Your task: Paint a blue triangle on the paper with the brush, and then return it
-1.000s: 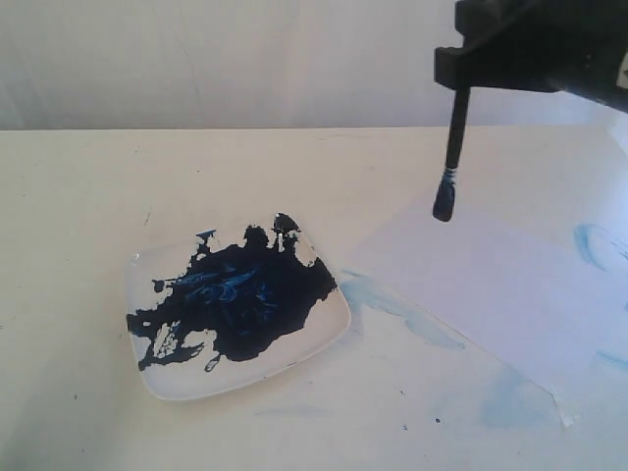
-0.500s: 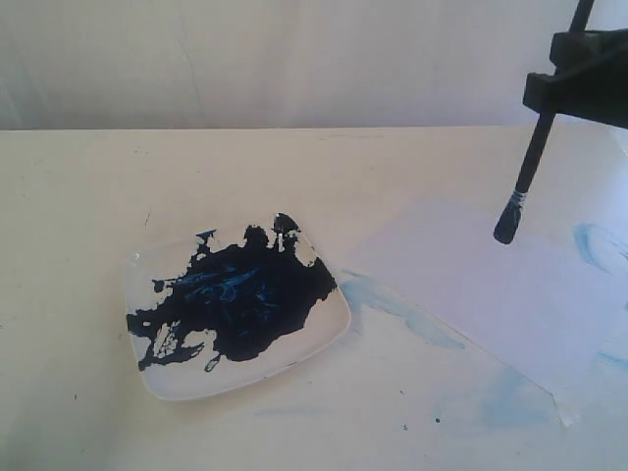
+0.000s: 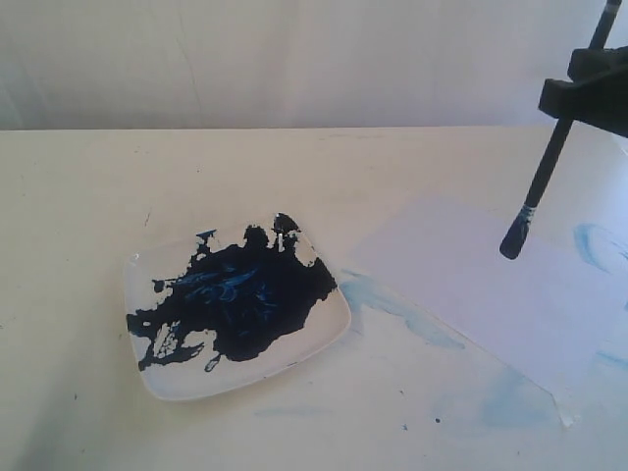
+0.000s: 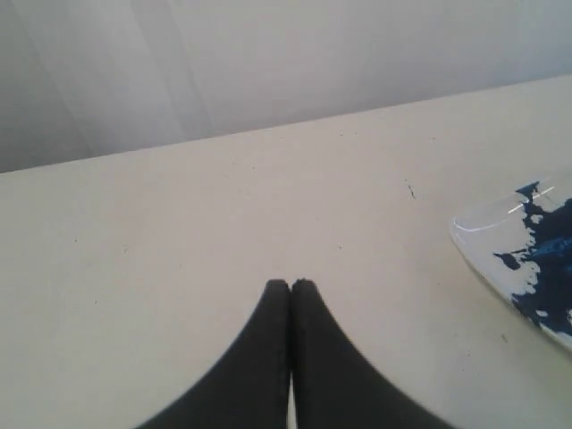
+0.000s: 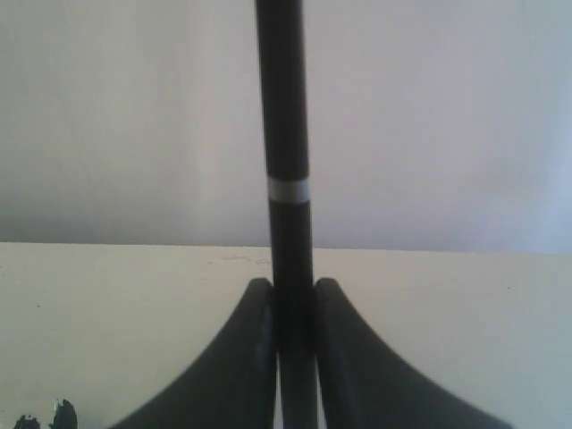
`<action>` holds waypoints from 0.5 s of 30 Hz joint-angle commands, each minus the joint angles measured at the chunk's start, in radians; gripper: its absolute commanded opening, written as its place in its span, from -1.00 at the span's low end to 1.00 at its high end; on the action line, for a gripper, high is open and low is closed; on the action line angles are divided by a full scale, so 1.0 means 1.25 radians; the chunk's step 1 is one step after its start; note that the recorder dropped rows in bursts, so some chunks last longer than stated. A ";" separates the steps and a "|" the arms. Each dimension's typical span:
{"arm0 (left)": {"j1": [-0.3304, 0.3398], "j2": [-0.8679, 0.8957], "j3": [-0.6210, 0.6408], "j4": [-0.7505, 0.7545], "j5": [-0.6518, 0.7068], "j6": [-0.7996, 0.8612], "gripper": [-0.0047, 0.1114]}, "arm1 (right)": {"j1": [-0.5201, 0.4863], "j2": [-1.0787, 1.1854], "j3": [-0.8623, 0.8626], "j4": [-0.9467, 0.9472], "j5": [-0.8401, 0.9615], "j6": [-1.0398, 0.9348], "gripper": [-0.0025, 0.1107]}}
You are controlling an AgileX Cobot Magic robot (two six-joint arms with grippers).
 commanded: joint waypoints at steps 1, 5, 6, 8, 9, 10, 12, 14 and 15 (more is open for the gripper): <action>0.001 -0.004 0.003 -0.001 -0.042 0.002 -0.92 | -0.015 -0.003 0.002 0.018 -0.002 0.003 -0.96; 0.001 -0.004 0.003 -0.004 -0.136 -0.014 -0.92 | -0.017 0.015 0.002 0.020 -0.004 0.003 -0.96; 0.001 -0.004 0.003 -0.004 -0.160 -0.040 -0.92 | -0.017 0.024 0.002 0.020 -0.006 0.003 -0.96; 0.001 -0.004 0.003 -0.004 -0.212 -0.127 -0.92 | -0.017 0.036 0.002 0.020 -0.013 0.003 -0.96; 0.001 -0.004 0.003 -0.004 -0.253 -0.190 -0.92 | -0.017 0.042 0.002 0.020 -0.021 0.003 -0.96; 0.001 -0.004 0.003 -0.004 -0.305 -0.246 -0.92 | -0.017 0.047 0.002 0.022 -0.029 0.003 -0.96; 0.001 -0.004 0.003 -0.004 -0.418 -0.313 -0.92 | -0.017 0.051 0.002 0.024 -0.058 0.003 -0.96; 0.001 0.012 0.001 -0.004 -0.464 -0.327 -0.92 | -0.017 0.051 0.002 0.024 -0.078 0.003 -0.96; 0.001 0.032 -0.021 -0.004 -0.436 -0.322 -0.92 | -0.017 0.051 0.002 0.024 -0.083 0.003 -0.96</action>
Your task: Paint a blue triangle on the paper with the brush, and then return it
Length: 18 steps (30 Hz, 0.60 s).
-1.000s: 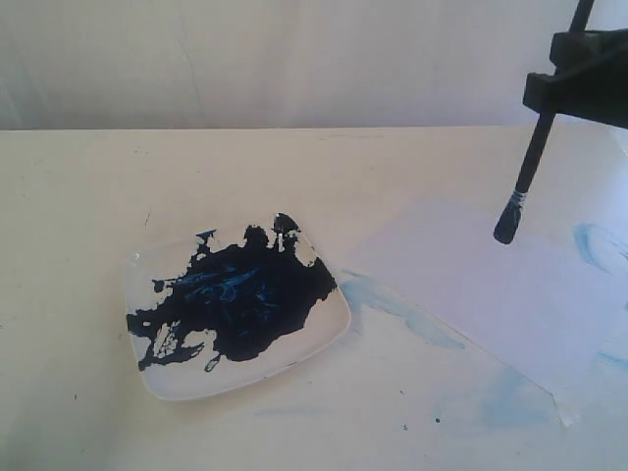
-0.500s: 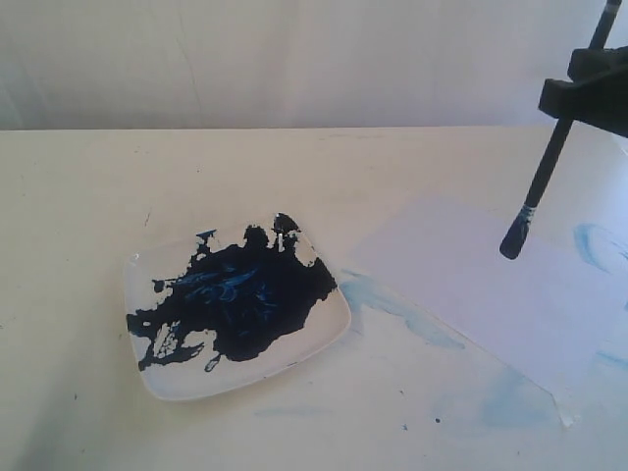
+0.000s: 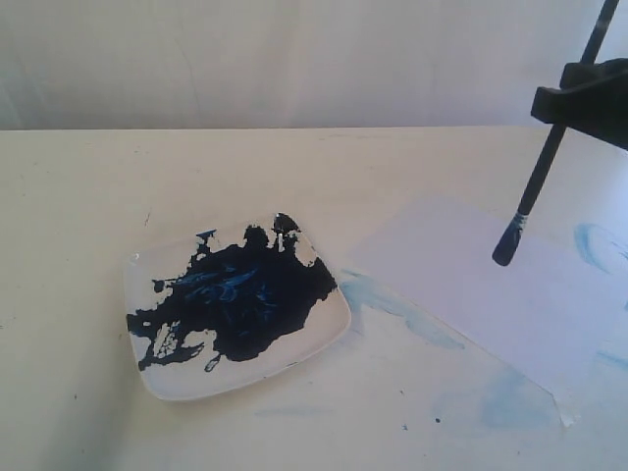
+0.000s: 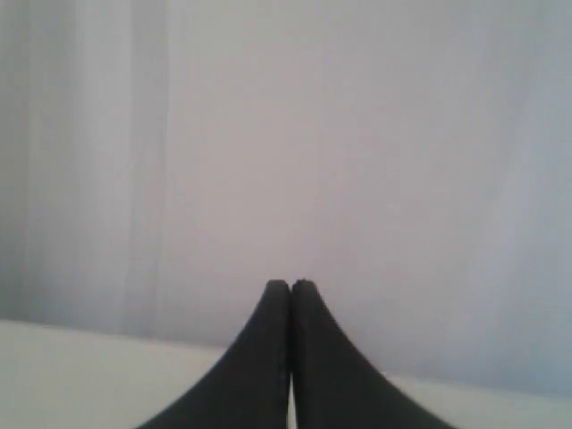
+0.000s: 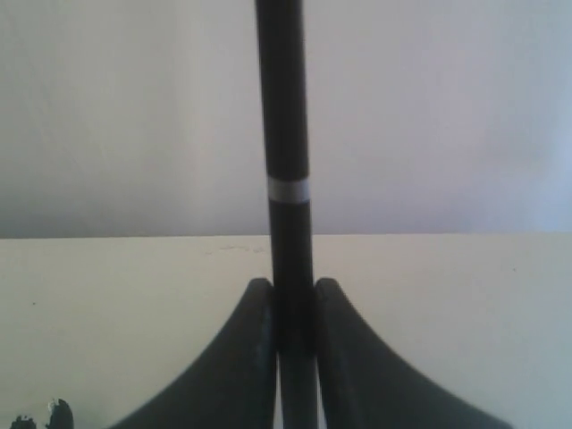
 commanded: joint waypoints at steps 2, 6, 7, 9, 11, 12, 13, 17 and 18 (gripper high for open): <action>0.001 0.094 -0.077 -0.002 -0.002 -0.060 -0.92 | -0.008 0.001 0.002 0.006 -0.053 0.003 -0.96; 0.001 0.281 -0.180 0.146 0.011 -0.199 -0.92 | -0.008 0.001 0.002 0.005 -0.051 -0.002 -0.96; 0.001 0.342 -0.217 0.242 0.006 -0.272 -0.92 | -0.008 0.001 0.002 0.005 -0.051 -0.002 -0.96; 0.001 0.464 -0.304 0.480 -0.013 -0.461 -0.92 | -0.008 0.001 0.002 0.005 -0.049 -0.002 -0.96; 0.001 0.611 -0.405 0.764 -0.071 -0.713 -0.92 | -0.008 0.001 0.002 0.005 -0.034 -0.002 -0.96; 0.001 0.687 -0.450 0.877 -0.119 -0.815 -0.92 | -0.008 0.001 0.002 0.005 -0.030 -0.002 -0.96; 0.001 0.765 -0.524 1.038 -0.175 -0.960 -0.92 | -0.008 0.001 0.002 0.005 -0.022 -0.002 -0.96; -0.027 1.031 -0.752 1.321 -0.389 -1.248 -0.92 | -0.010 -0.007 0.002 0.037 -0.005 -0.002 -0.96; -0.040 1.076 -0.797 1.321 -0.425 -1.258 -0.92 | -0.011 -0.011 0.002 0.037 -0.005 -0.002 -0.96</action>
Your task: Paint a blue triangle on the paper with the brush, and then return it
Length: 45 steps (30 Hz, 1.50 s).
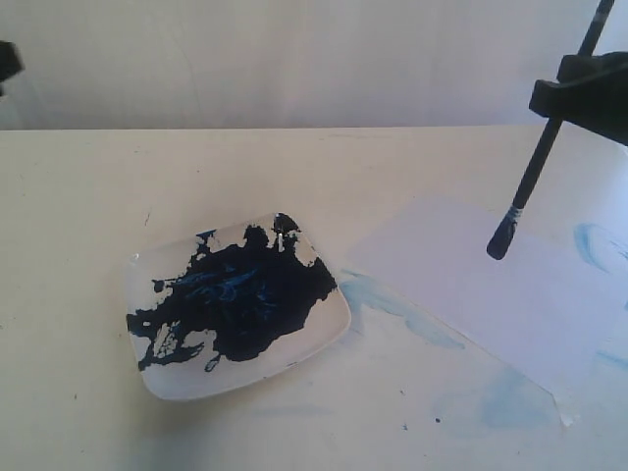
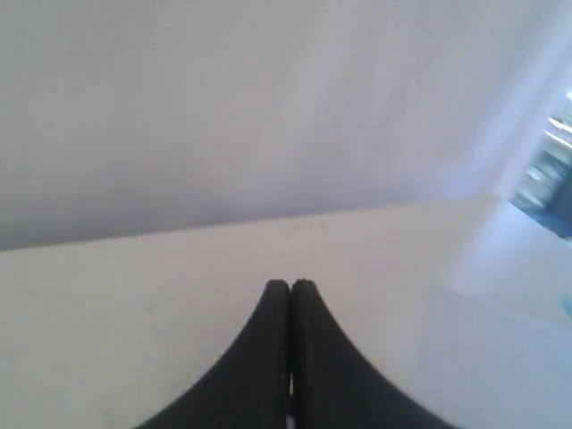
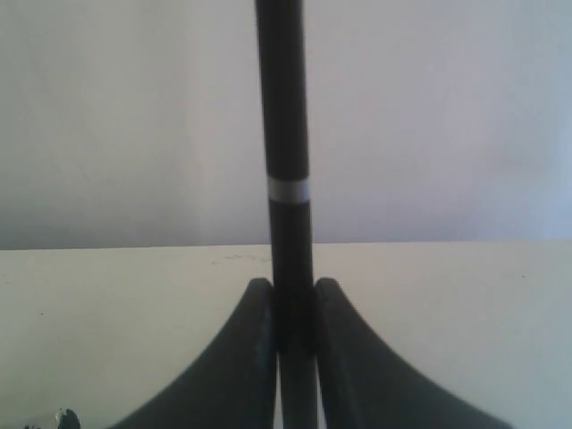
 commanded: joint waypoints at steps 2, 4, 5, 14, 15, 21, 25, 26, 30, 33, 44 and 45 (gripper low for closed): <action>-0.089 0.284 -0.265 0.225 -0.230 -0.227 -0.92 | -0.018 -0.020 0.002 0.022 0.010 -0.002 -0.96; -0.165 0.359 -0.333 0.225 -0.189 -0.237 -0.92 | -0.024 -0.026 0.002 0.022 0.019 -0.002 -0.96; -0.204 0.386 -0.357 0.225 -0.153 -0.237 -0.92 | -0.029 -0.030 0.002 0.022 0.025 -0.002 -0.96; -0.388 0.705 -0.641 0.225 -0.010 -0.280 -0.92 | -0.042 -0.037 0.002 0.022 0.056 -0.002 -0.96; -0.388 0.739 -0.676 0.225 -0.029 -0.298 -0.92 | -0.042 -0.037 0.002 0.022 0.060 -0.002 -0.96; -0.420 0.883 -0.798 0.225 -0.132 -0.327 -0.92 | -0.042 -0.037 0.002 0.022 0.031 -0.002 -0.96; -0.461 0.928 -0.815 0.225 -0.093 -0.299 -0.92 | -0.042 -0.037 0.002 0.022 0.021 -0.002 -0.96; -0.470 0.936 -0.815 0.225 -0.075 -0.278 -0.92 | -0.042 -0.037 0.002 0.022 0.021 -0.002 -0.96; -0.500 0.957 -0.815 0.225 -0.029 -0.136 -0.92 | -0.042 -0.037 0.002 0.022 0.021 -0.002 -0.96; -0.514 0.959 -0.815 0.225 0.011 0.018 -0.92 | -0.042 -0.037 0.002 0.022 0.021 -0.002 -0.96; -0.517 0.867 -0.815 0.225 0.634 0.249 -0.92 | -0.042 -0.037 0.002 0.022 0.025 -0.002 -0.96; -0.517 0.863 -0.815 0.225 0.669 0.261 -0.92 | -0.042 -0.037 0.002 0.022 0.025 -0.002 -0.96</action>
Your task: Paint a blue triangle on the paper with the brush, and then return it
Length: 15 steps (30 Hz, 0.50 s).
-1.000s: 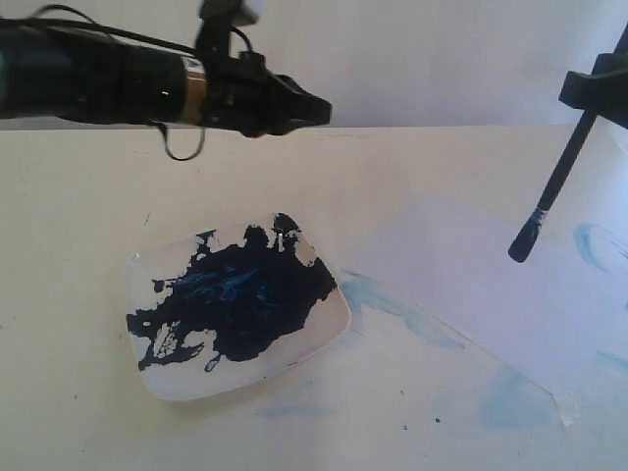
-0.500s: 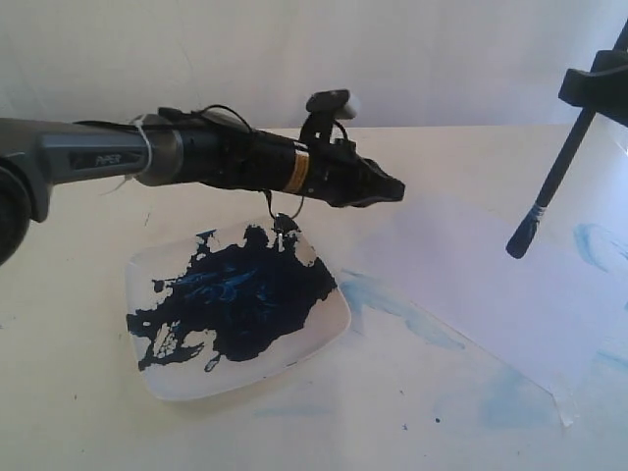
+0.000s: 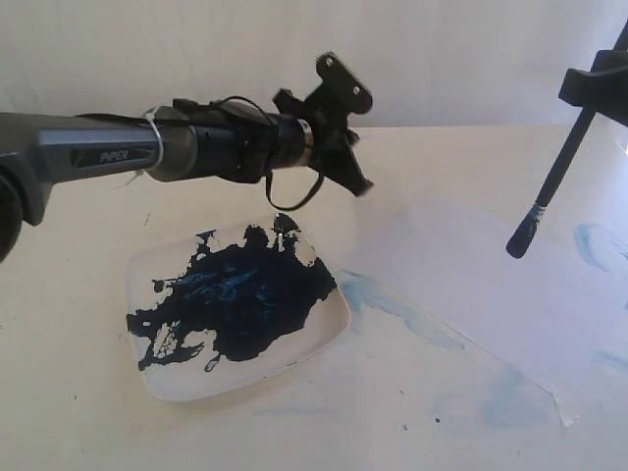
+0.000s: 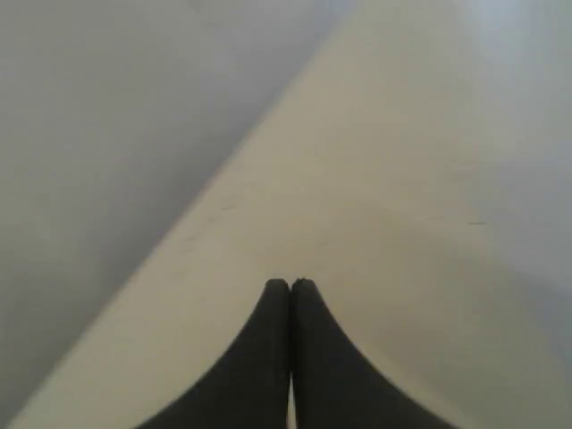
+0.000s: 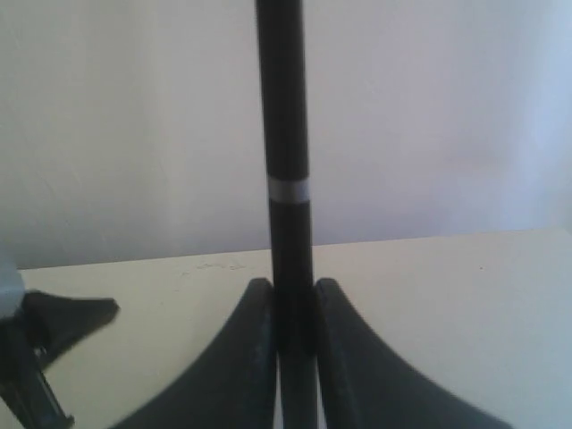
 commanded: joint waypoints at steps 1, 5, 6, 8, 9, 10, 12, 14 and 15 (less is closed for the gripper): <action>0.000 -0.042 -0.005 -0.001 0.235 0.073 -0.92 | -0.005 -0.007 0.002 0.002 -0.009 -0.002 -0.96; 0.000 -0.044 -0.004 -0.169 0.331 0.382 -0.92 | -0.005 -0.007 0.002 0.002 -0.008 -0.002 -0.96; 0.000 -0.040 -0.009 -0.266 0.382 0.502 -0.92 | -0.005 -0.007 0.002 0.002 -0.008 -0.002 -0.96; 0.009 -0.037 -0.034 -0.484 0.477 0.750 -0.92 | -0.005 -0.007 0.002 0.002 -0.008 -0.002 -0.96; 0.017 -0.037 -0.053 -0.638 0.512 0.874 -0.92 | -0.005 -0.007 0.002 0.002 -0.008 -0.002 -0.96; 0.026 -0.037 -0.070 -0.812 0.534 0.985 -0.92 | -0.005 -0.007 0.002 0.002 -0.008 -0.002 -0.96; 0.045 -0.037 -0.118 -1.215 0.592 1.318 -0.92 | -0.005 -0.007 0.002 0.002 -0.008 -0.002 -0.96; 0.065 -0.035 -0.160 -1.579 0.674 1.636 -0.92 | -0.005 -0.007 0.002 0.002 -0.008 -0.002 -0.96; 0.075 -0.033 -0.176 -1.738 0.715 1.759 -0.92 | -0.005 -0.007 0.002 0.002 -0.008 -0.002 -0.96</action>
